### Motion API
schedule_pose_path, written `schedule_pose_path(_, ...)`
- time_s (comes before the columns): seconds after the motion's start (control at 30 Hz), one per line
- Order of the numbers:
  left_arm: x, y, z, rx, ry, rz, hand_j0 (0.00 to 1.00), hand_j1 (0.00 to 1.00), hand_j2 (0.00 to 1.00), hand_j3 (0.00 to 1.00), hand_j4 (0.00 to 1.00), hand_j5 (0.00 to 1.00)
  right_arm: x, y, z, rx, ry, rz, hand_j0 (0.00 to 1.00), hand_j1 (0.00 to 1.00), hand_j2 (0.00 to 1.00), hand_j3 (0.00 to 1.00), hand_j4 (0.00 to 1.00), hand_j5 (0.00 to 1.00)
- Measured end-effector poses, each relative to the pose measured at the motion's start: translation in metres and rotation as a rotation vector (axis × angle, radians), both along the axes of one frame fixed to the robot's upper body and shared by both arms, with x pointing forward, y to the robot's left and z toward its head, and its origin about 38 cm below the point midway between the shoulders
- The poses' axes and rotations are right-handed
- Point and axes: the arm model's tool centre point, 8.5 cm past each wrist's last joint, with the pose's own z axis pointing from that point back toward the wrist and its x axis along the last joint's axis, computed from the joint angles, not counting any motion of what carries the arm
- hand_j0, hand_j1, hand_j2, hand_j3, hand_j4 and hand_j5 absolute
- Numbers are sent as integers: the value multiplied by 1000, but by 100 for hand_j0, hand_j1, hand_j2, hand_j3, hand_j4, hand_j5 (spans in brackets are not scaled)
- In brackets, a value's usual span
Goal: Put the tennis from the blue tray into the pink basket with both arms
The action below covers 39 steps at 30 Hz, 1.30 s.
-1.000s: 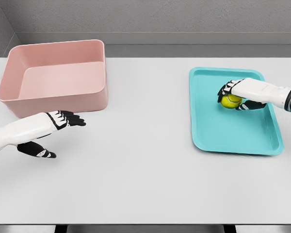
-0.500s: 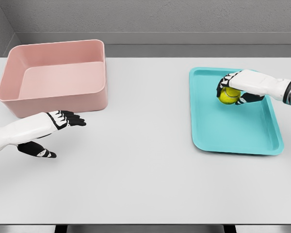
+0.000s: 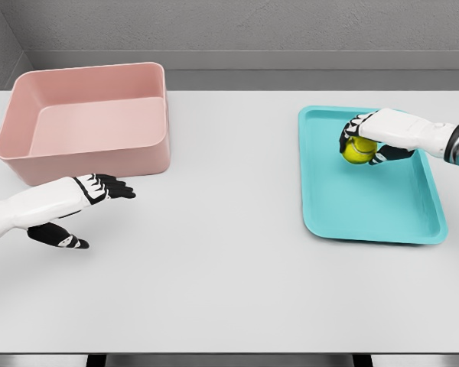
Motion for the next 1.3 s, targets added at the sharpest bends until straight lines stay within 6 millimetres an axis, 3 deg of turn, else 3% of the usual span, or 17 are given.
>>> schedule_pose_path(0.37, 0, 1, 1, 1, -2, 1, 100, 100, 100, 100, 100, 100, 3, 4, 4, 4, -10, 6, 52, 52, 52, 52, 52, 52)
schedule_pose_path(1.3, -1, 3, -1, 3, 3, 6, 100, 100, 100, 100, 100, 100, 14, 47, 10, 43, -30, 83, 51, 51, 51, 51, 51, 51)
